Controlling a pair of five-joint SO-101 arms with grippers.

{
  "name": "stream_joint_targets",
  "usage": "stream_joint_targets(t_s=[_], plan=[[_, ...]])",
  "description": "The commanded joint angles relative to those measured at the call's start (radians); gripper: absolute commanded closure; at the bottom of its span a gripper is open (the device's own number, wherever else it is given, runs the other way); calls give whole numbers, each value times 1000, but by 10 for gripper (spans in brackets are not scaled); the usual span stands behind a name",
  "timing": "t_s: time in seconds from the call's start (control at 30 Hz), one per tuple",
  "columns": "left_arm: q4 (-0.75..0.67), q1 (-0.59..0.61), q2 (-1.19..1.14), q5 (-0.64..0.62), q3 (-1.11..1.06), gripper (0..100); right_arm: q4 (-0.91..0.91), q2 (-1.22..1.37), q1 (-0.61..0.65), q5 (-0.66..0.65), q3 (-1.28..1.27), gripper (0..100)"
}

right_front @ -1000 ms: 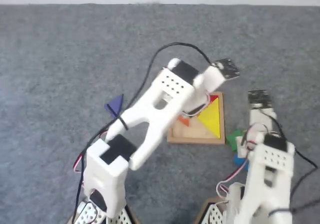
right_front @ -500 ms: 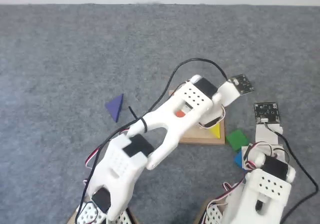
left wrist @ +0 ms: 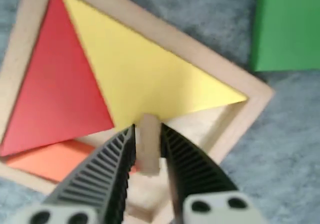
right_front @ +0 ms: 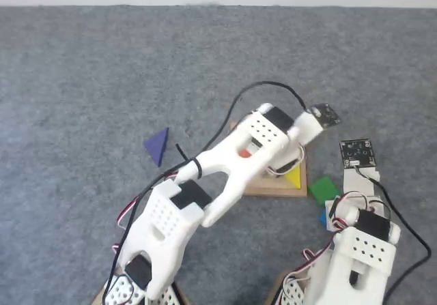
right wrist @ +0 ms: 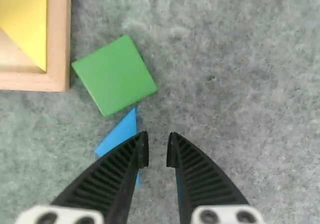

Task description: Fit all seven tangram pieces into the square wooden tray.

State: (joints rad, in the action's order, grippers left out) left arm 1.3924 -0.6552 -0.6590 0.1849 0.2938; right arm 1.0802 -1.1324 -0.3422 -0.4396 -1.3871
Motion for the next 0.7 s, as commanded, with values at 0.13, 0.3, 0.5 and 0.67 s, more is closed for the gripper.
stream_joint_targets(t_s=[0.13, 0.3, 0.5, 0.67], plan=[[11, 83, 11, -11, 97, 895, -16, 4, 13, -6, 9, 913], [11, 121, 11, 17, 119, 895, -16, 4, 13, -6, 9, 913], [5, 143, 11, 25, 120, 895, -16, 2, 13, -6, 9, 913], [91, 129, 58, 26, 128, 896, -16, 2, 13, -6, 8, 913]])
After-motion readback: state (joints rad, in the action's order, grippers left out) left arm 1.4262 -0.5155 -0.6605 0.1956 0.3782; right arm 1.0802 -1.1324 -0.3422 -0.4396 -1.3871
